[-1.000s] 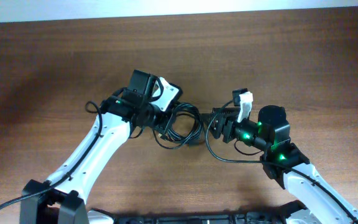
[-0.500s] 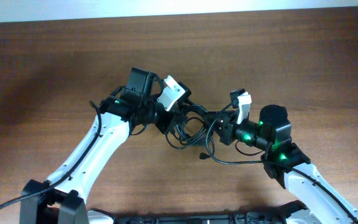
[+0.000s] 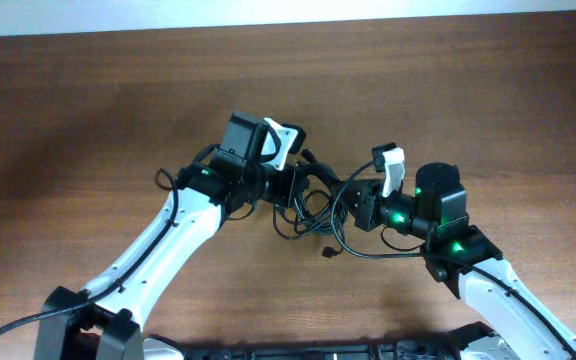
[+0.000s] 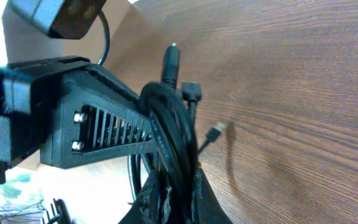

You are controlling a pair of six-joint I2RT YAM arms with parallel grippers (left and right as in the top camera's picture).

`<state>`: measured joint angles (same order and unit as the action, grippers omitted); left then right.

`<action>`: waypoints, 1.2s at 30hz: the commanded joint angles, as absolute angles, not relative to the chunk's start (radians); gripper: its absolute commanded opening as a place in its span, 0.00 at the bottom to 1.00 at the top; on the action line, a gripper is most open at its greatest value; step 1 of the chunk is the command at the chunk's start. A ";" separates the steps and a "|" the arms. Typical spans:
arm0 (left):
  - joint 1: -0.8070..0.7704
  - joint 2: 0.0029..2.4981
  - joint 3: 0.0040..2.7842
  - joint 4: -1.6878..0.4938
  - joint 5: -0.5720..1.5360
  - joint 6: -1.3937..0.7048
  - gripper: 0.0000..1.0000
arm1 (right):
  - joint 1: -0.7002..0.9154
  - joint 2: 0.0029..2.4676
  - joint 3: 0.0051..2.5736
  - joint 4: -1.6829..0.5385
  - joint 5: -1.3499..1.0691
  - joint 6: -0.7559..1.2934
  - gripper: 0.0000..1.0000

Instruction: Untangle cables

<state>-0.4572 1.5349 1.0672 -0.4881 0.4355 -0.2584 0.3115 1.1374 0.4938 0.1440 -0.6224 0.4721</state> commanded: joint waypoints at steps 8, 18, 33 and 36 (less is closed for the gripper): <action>-0.276 1.503 1.108 -0.431 0.055 -0.553 0.00 | 0.336 1.136 0.455 0.089 -0.805 0.472 0.20; -0.276 1.503 1.108 -0.423 -0.019 -0.621 0.00 | 0.336 1.136 0.455 0.098 -0.797 0.535 0.95; -0.344 1.503 1.108 -0.459 0.296 -1.347 0.00 | 0.363 1.136 0.455 0.214 -0.625 0.672 1.00; -0.400 1.503 1.108 -0.458 0.264 -1.422 0.00 | 0.426 1.138 0.455 0.229 -0.538 0.672 0.94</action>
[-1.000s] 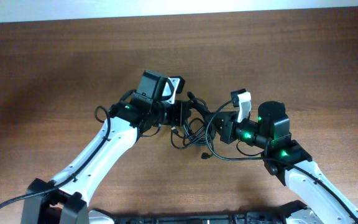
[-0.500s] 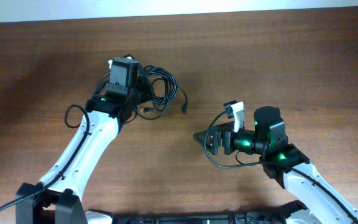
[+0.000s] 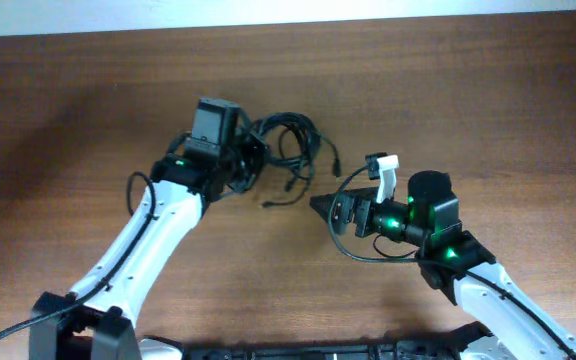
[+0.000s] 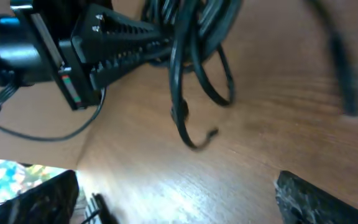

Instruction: Untangle cables

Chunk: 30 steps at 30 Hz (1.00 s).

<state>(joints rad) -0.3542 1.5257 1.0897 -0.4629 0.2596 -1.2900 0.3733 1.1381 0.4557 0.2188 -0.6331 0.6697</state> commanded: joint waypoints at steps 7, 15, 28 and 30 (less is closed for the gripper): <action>-0.466 1.503 1.108 -0.461 0.213 -1.451 0.00 | 0.520 1.163 0.455 0.231 -0.287 0.811 0.82; -0.520 1.503 1.108 -0.465 0.173 -1.450 0.00 | 0.524 1.185 0.455 0.305 -0.336 0.830 0.25; -0.485 1.503 1.108 -0.498 -0.104 -1.224 0.00 | 0.524 1.185 0.455 0.302 -0.597 0.829 0.04; -0.474 1.503 1.108 -0.498 -0.118 -1.219 0.00 | 0.524 1.185 0.455 0.275 -0.604 0.829 0.04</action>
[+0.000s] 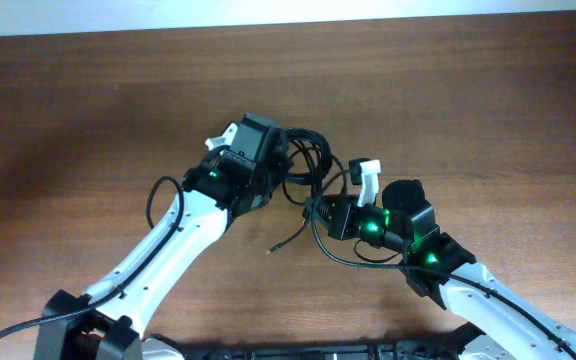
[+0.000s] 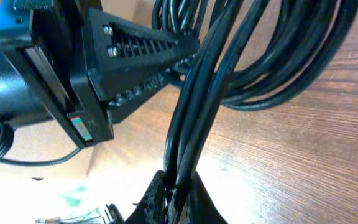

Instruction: Untangle cables

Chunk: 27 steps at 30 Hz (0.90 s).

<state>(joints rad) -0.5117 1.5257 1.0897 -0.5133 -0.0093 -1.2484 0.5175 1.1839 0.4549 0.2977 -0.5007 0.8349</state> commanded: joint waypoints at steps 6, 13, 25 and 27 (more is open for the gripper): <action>-0.462 1.503 1.108 -0.498 -0.226 -0.953 0.00 | 0.523 1.185 0.455 0.259 -0.694 0.829 0.04; -0.462 1.503 1.108 -0.499 -0.180 -0.780 0.00 | 0.522 1.185 0.455 0.340 -0.696 0.829 0.04; -0.462 1.503 1.108 -0.500 -0.039 -0.997 0.00 | 0.523 1.185 0.455 0.263 -0.534 0.828 0.37; -0.462 1.503 1.108 -0.502 0.004 -1.123 0.00 | 0.524 1.186 0.455 0.196 -0.495 0.829 0.43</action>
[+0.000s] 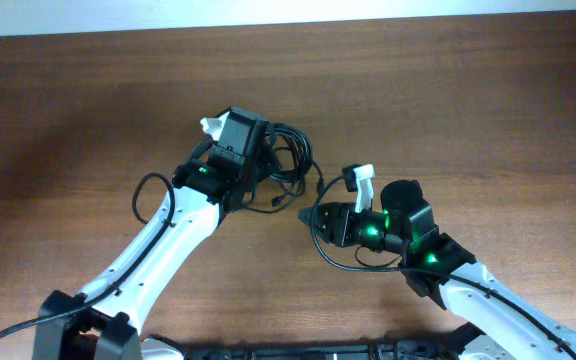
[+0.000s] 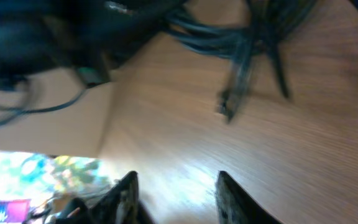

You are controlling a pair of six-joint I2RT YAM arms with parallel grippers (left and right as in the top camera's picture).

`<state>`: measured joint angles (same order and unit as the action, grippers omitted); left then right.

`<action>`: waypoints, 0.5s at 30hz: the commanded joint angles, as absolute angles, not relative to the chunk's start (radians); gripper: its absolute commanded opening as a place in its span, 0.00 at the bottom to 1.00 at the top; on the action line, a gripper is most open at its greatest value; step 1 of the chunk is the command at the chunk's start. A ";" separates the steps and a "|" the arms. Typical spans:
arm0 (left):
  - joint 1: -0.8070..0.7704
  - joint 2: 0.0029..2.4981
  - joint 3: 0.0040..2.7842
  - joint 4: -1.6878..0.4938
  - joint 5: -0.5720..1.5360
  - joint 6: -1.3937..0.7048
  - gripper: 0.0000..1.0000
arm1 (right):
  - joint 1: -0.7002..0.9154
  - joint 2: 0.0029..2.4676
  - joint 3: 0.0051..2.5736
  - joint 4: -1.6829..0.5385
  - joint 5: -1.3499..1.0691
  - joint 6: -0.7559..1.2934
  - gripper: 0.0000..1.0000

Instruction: Untangle cables

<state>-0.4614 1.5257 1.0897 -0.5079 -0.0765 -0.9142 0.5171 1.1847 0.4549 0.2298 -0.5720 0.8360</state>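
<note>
A tangled bundle of black cables (image 1: 288, 155) lies on the wooden table (image 1: 488, 110) right of my left gripper (image 1: 259, 172), which is shut on its left side. One loose plug end (image 1: 278, 201) trails out below the bundle. My right gripper (image 1: 308, 215) is just below and right of the bundle, open and apart from it. In the blurred right wrist view my right gripper (image 2: 176, 183) has only bare wood between its fingers. The cables (image 2: 253, 37) and a hanging plug (image 2: 227, 107) are ahead of it, beside the dark left gripper (image 2: 73, 31).
My right arm's own thin black wire (image 1: 330, 255) loops out beside its wrist. The table's far edge (image 1: 288, 28) runs along the top of the overhead view. Bare wood spreads left and right of the arms.
My right gripper was shut on several strands of the bundle; now it is open and drawn back from them. My left gripper and the bundle have shifted slightly left.
Both grippers first held the bundle between them at mid-table. Then my right gripper was open and apart while my left held the bundle further up and left. After that my right gripper was shut on strands again, and now it is open with the left still holding.
</note>
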 commanded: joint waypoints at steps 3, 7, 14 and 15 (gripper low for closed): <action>-0.462 1.503 1.108 -0.503 0.093 -1.253 0.00 | 0.524 1.187 0.455 0.197 -0.445 0.829 0.47; -0.464 1.503 1.108 -0.510 0.156 -1.314 0.00 | 0.524 1.188 0.455 0.198 -0.357 0.829 0.47; -0.515 1.503 1.108 -0.510 0.168 -1.355 0.00 | 0.524 1.197 0.455 0.198 -0.299 0.860 0.47; -0.525 1.503 1.108 -0.510 0.168 -1.354 0.00 | 0.524 1.200 0.455 0.199 -0.286 0.877 0.47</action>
<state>-0.4927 1.5257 1.0897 -0.5148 0.1387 -1.3163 0.5182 1.1854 0.4541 0.1940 -0.3553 0.8398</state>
